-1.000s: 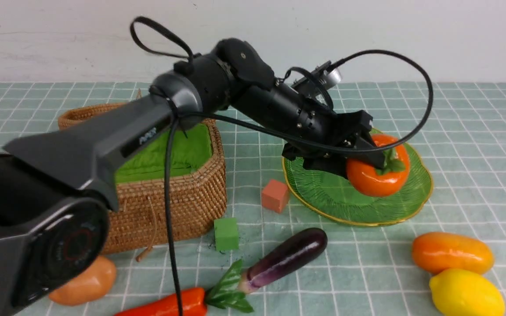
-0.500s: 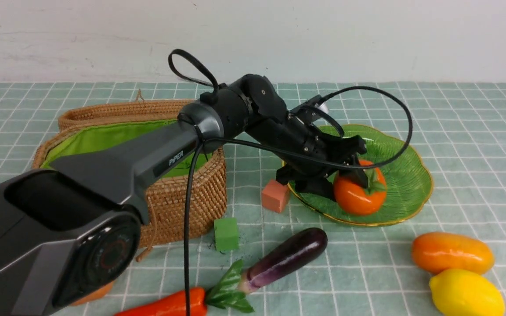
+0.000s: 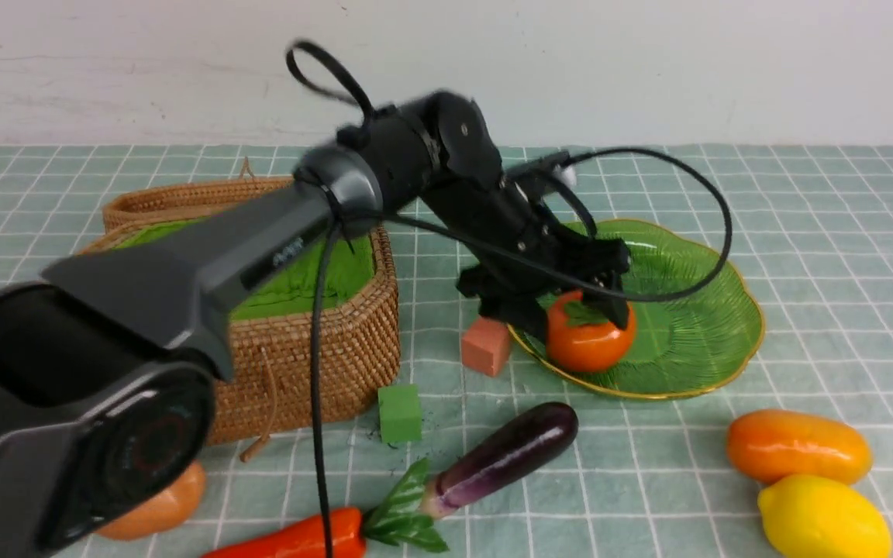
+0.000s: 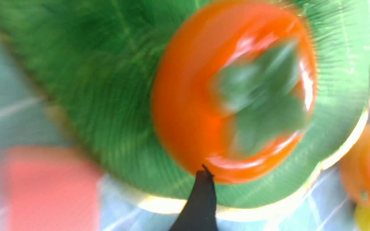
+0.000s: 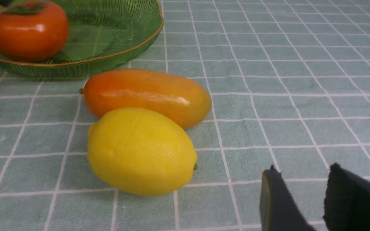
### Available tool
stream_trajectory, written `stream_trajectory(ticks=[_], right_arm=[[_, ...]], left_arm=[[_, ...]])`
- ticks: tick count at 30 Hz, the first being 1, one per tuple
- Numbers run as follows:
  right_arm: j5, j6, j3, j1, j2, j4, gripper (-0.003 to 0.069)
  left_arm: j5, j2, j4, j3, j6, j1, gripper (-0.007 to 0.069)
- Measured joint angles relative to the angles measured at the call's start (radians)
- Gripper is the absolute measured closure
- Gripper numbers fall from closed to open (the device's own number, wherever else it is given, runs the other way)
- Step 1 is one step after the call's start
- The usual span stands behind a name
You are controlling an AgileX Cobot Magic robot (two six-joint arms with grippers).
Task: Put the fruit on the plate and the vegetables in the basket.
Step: Grab a tomato with your left arm and place it on the plate on the right, then use the left arm to grab an eggplant and put it into the left basket
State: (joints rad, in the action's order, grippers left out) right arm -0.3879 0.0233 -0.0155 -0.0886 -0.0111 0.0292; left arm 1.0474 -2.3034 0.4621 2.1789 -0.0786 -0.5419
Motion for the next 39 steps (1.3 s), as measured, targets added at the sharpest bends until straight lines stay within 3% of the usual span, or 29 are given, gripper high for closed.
stream_trajectory(ticks=[6,9,13,17,22,32,36,37,38,39], right_arm=[[0.000,0.000,0.000,0.000,0.000,0.000,0.0417],[0.000,0.000,0.000,0.000,0.000,0.000,0.0417],[0.000,0.000,0.000,0.000,0.000,0.000,0.0417],[0.000,0.000,0.000,0.000,0.000,0.000,0.0417],[0.000,0.000,0.000,0.000,0.000,0.000,0.0417],[0.000,0.000,0.000,0.000,0.000,0.000,0.0417],[0.000,0.000,0.000,0.000,0.000,0.000,0.0417],[0.000,0.000,0.000,0.000,0.000,0.000,0.0417],[0.000,0.000,0.000,0.000,0.000,0.000,0.0417],[0.000,0.000,0.000,0.000,0.000,0.000,0.0417]], left_arm=[[0.173,0.218,-0.214,-0.005,0.001,0.016,0.0027],[0.186,0.307,-0.237,-0.029,0.032,0.016,0.0053],[0.188,0.420,-0.244,-0.163,0.189,-0.034,0.0069],[0.188,0.406,-0.289,-0.277,0.235,-0.102,0.0071],[0.152,0.273,-0.462,-0.365,0.208,-0.187,0.0071],[0.061,0.126,-0.449,-0.365,0.196,-0.191,0.0083],[0.056,0.093,-0.447,-0.365,0.196,-0.191,0.0154],[0.062,0.092,-0.446,-0.365,0.207,-0.191,0.0233],[0.065,0.092,-0.446,-0.365,0.209,-0.191,0.0233],[0.073,0.097,-0.446,-0.365,0.216,-0.191,0.0282]])
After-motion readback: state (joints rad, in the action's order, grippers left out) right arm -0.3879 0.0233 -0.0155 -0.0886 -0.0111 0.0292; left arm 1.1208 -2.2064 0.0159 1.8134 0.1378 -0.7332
